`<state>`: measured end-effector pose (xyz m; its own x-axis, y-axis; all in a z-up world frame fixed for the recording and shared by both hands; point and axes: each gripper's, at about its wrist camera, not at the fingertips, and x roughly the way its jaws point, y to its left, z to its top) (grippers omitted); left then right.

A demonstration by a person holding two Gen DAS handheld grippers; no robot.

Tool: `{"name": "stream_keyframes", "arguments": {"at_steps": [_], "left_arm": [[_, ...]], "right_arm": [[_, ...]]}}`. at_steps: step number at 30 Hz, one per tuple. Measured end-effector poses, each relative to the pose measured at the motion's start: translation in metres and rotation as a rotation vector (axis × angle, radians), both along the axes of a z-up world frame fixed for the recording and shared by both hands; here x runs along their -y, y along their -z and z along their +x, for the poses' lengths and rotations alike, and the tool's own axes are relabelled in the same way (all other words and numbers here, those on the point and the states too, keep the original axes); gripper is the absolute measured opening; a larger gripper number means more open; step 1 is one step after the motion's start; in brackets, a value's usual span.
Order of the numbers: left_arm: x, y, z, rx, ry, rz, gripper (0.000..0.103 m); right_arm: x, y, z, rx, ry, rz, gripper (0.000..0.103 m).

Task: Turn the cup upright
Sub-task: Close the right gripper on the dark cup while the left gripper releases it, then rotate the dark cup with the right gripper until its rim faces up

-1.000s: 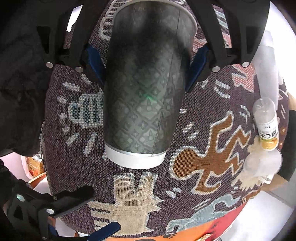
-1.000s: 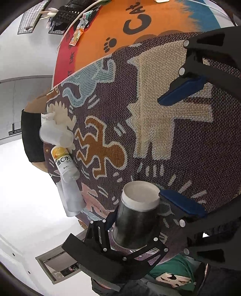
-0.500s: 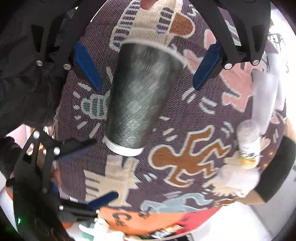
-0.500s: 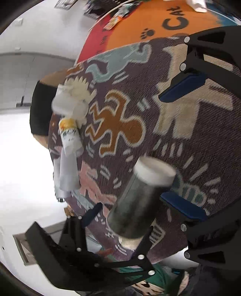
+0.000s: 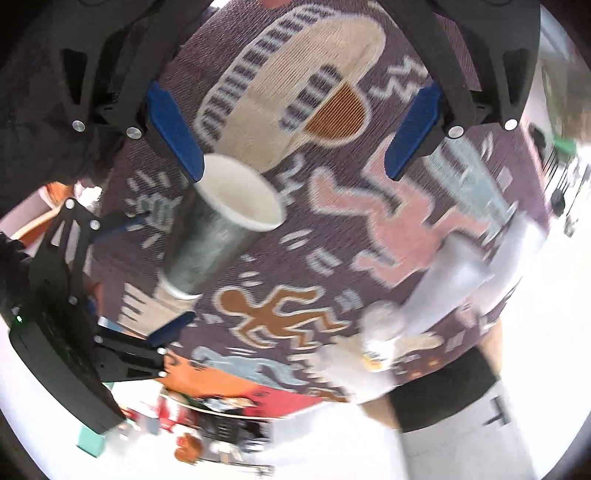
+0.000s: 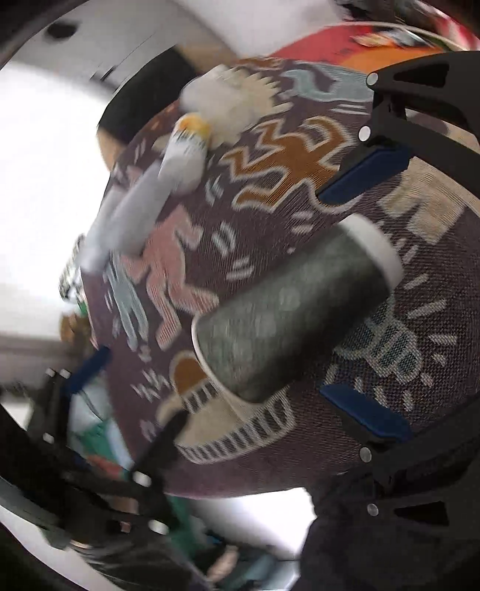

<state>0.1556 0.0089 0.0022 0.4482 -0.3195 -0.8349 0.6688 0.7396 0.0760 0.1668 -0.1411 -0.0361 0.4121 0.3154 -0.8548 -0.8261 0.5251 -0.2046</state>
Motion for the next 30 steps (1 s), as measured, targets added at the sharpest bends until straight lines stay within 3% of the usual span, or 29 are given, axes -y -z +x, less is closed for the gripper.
{"name": "stream_keyframes", "arguments": {"at_steps": [6,18,22,23,30], "left_arm": [[-0.043,0.005,-0.015,0.007,-0.16,-0.111,0.097],[-0.08,0.03,-0.066,0.032,-0.317,-0.297,0.097],[-0.09,0.044,-0.072,0.024,-0.372,-0.313,0.097],[-0.095,0.046,-0.073,0.021,-0.388,-0.336,0.097],[-0.112,0.058,-0.074,0.003,-0.465,-0.412,0.097]], "right_arm": [[-0.028,0.01,0.007,0.025,-0.103,-0.126,0.095],[-0.087,0.04,0.014,-0.02,-0.306,-0.402,0.095],[-0.099,0.055,0.02,-0.052,-0.336,-0.483,0.084],[-0.101,0.058,0.021,-0.071,-0.342,-0.492,0.078],[-0.1,0.049,0.022,-0.04,-0.335,-0.463,0.076]]}}
